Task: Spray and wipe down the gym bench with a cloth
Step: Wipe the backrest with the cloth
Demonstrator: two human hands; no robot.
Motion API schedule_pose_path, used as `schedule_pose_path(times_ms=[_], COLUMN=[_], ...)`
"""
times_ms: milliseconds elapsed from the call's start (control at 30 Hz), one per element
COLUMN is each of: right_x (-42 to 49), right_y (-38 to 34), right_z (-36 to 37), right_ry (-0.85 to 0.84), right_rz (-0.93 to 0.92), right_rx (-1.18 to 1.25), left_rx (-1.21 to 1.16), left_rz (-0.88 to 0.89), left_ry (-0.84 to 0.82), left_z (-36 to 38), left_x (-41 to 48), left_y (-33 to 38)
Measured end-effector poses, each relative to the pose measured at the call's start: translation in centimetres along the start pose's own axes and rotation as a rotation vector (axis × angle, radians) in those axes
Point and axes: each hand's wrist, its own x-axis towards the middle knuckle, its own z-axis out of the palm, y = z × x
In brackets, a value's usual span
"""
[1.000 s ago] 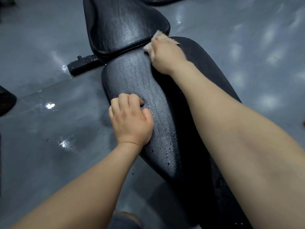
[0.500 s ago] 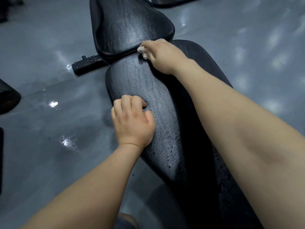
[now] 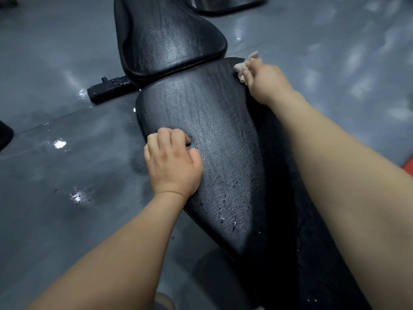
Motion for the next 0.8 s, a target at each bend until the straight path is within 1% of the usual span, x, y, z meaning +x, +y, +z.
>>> schedule_pose_path(times_ms=[133, 267, 367, 433, 533, 600, 700, 800], right_x=[-3.4, -7.2, -10.2, -11.9, -14.0, -14.6, -14.8, -14.9], right_y=[3.0, 4.8, 5.6, 6.0, 6.5, 6.7, 6.6, 6.9], right_z=[0.0, -0.7, -1.5, -1.9, -2.6, -3.0, -3.5, -3.6], right_ry=[0.030, -0.011, -0.031, -0.013, 0.031, 0.076, 0.208, 0.320], right_rz=[0.033, 0.058, 0.102, 0.126, 0.177, 0.212, 0.232, 0.256], right_rx=[-0.017, -0.046, -0.005, 0.057, 0.206, 0.259, 0.174, 0.171], left_rx=[0.016, 0.021, 0.016, 0.016, 0.009, 0.008, 0.010, 0.024], left_rz=[0.005, -0.002, 0.002, -0.004, -0.005, -0.008, -0.005, 0.010], left_ry=[-0.007, -0.009, -0.010, -0.018, -0.023, -0.022, -0.019, -0.004], left_z=[0.0, 0.0, 0.0, -0.1, -0.2, -0.2, -0.2, -0.2], left_x=[0.0, 0.0, -0.1, 0.0, -0.1, -0.1, -0.1, -0.1], left_y=[-0.1, -0.2, -0.1, -0.1, 0.1, 0.2, 0.2, 0.1])
